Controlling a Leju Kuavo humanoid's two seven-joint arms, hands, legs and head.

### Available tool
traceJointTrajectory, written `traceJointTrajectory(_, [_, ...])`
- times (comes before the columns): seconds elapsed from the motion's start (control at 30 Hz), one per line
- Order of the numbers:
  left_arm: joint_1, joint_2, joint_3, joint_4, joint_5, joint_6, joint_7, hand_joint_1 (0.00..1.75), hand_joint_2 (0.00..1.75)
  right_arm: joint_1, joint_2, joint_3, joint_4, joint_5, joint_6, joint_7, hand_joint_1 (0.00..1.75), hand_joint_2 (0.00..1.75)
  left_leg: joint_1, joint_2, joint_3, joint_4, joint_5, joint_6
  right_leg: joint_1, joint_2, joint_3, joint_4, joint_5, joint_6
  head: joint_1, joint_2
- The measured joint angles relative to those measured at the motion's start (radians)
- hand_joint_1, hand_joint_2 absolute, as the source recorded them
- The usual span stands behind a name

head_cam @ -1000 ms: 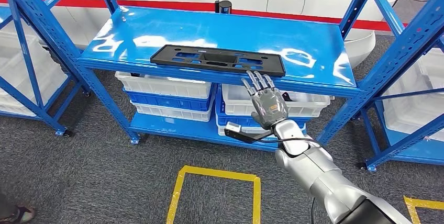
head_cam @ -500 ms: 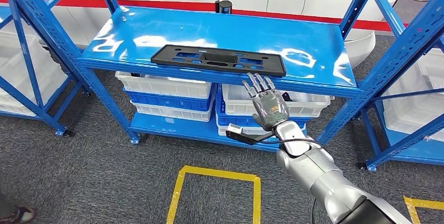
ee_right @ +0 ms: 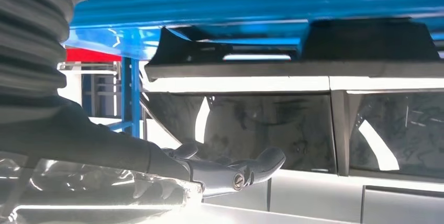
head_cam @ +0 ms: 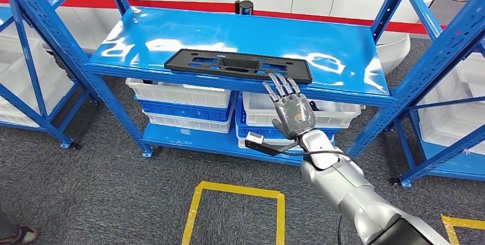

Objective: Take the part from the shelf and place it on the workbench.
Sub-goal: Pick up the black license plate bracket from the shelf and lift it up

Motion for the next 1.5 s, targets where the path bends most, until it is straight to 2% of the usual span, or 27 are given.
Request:
traceJointTrajectory(0.93, [0.0, 0.003, -0.002, 0.0, 0.003, -0.016, 0.002, 0.0, 0.0, -0.001, 0.018, 0.007, -0.01, -0.002, 0.011, -0.024, 0.0, 1.75, 0.0, 0.0, 0.0, 0.0, 0.0, 0.0, 0.0, 0.0, 0.0, 0.0, 0.0, 0.0, 0.0, 0.0])
traceJointTrajectory(1.07, [0.0, 0.005, -0.002, 0.0, 0.003, -0.02, -0.004, 0.0, 0.0, -0.001, 0.02, 0.009, -0.007, 0.0, 0.01, -0.022, 0.0, 1.75, -0.002, -0.001, -0.005, 0.007, -0.002, 0.004, -0.012, 0.0, 0.0, -0.004, 0.004, 0.006, -0.002, 0.0])
traceJointTrajectory(1.17, [-0.001, 0.006, -0.002, 0.0, 0.003, -0.023, -0.007, 0.0, 0.0, 0.0, 0.02, 0.01, -0.005, 0.001, 0.01, -0.021, 0.0, 1.75, 0.0, 0.002, -0.004, -0.003, 0.003, 0.015, -0.007, 0.0, -0.003, 0.009, 0.013, 0.019, -0.003, 0.0])
traceJointTrajectory(1.2, [-0.001, 0.006, -0.002, 0.0, 0.003, -0.024, -0.007, 0.0, 0.0, 0.0, 0.019, 0.01, -0.005, 0.001, 0.01, -0.021, 0.0, 1.75, 0.003, 0.003, 0.0, -0.01, 0.008, 0.021, -0.004, -0.001, -0.008, 0.021, 0.01, 0.022, -0.003, 0.0])
traceJointTrajectory(1.23, [-0.001, 0.006, -0.002, 0.0, 0.003, -0.024, -0.008, 0.0, 0.0, -0.002, 0.019, 0.01, -0.004, 0.0, 0.01, -0.021, 0.0, 1.75, 0.005, 0.006, 0.003, -0.015, 0.012, 0.026, -0.002, -0.003, -0.021, 0.043, -0.004, 0.02, -0.001, 0.0])
traceJointTrajectory(1.27, [-0.001, 0.007, -0.002, 0.0, 0.003, -0.024, -0.008, 0.0, 0.0, -0.003, 0.019, 0.01, -0.004, 0.0, 0.01, -0.021, 0.0, 1.75, 0.008, 0.008, 0.005, -0.019, 0.016, 0.031, -0.003, -0.005, -0.045, 0.087, -0.027, 0.017, 0.002, 0.0])
traceJointTrajectory(1.33, [-0.001, 0.007, -0.002, 0.0, 0.003, -0.025, -0.008, 0.0, 0.0, -0.002, 0.019, 0.012, -0.003, 0.0, 0.01, -0.02, 0.0, 1.75, 0.009, 0.012, -0.001, -0.02, 0.019, 0.034, -0.005, -0.007, -0.112, 0.217, -0.082, 0.012, 0.008, 0.0])
traceJointTrajectory(1.37, [0.0, 0.007, -0.002, 0.0, 0.003, -0.025, -0.008, 0.0, 0.0, 0.001, 0.019, 0.013, -0.002, 0.0, 0.01, -0.02, 0.0, 1.75, 0.01, 0.013, -0.003, -0.02, 0.019, 0.033, -0.007, -0.008, -0.141, 0.27, -0.098, 0.016, 0.01, 0.0])
traceJointTrajectory(1.4, [0.0, 0.007, -0.002, 0.0, 0.003, -0.026, -0.008, 0.0, 0.0, 0.003, 0.018, 0.014, -0.001, 0.0, 0.011, -0.02, 0.0, 1.75, 0.011, 0.013, -0.004, -0.02, 0.018, 0.031, -0.008, -0.008, -0.155, 0.292, -0.101, 0.021, 0.01, 0.0])
traceJointTrajectory(1.43, [0.001, 0.007, -0.002, 0.0, 0.003, -0.026, -0.008, 0.0, 0.0, 0.006, 0.017, 0.015, 0.0, 0.0, 0.011, -0.02, 0.0, 1.75, 0.013, 0.013, -0.002, -0.019, 0.016, 0.028, -0.012, -0.01, -0.15, 0.272, -0.086, 0.03, 0.011, 0.0])
traceJointTrajectory(1.5, [0.001, 0.008, -0.002, 0.0, 0.003, -0.026, -0.008, 0.0, 0.0, 0.006, 0.015, 0.015, 0.002, 0.0, 0.011, -0.019, 0.0, 1.75, 0.018, 0.014, 0.004, -0.017, 0.011, 0.016, -0.019, -0.017, -0.093, 0.137, -0.023, 0.051, 0.014, 0.0])
